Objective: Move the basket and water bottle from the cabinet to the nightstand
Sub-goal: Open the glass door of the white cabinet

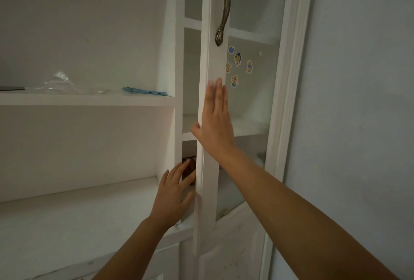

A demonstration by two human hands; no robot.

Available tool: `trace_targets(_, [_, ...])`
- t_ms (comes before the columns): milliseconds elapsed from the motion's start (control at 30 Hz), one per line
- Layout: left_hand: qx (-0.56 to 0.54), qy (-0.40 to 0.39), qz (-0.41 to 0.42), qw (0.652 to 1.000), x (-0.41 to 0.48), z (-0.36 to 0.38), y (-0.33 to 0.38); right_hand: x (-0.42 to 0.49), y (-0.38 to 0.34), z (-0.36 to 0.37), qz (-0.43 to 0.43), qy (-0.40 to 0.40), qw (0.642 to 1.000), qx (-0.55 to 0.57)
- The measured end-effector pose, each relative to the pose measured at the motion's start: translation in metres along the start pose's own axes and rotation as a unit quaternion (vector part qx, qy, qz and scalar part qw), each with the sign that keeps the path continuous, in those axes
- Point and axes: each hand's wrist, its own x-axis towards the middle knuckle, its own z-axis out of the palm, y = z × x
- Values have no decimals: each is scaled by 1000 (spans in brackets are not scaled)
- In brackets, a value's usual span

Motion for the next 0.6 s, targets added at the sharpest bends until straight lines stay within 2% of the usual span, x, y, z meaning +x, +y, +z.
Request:
trace_targets(200, [-1, 36, 49, 998, -2, -8, 26, -14, 11, -20, -11, 18, 999, 36])
trace_targets(600, [-53, -19, 52, 997, -10, 15, 62, -49, 38, -78, -21, 47, 999, 8])
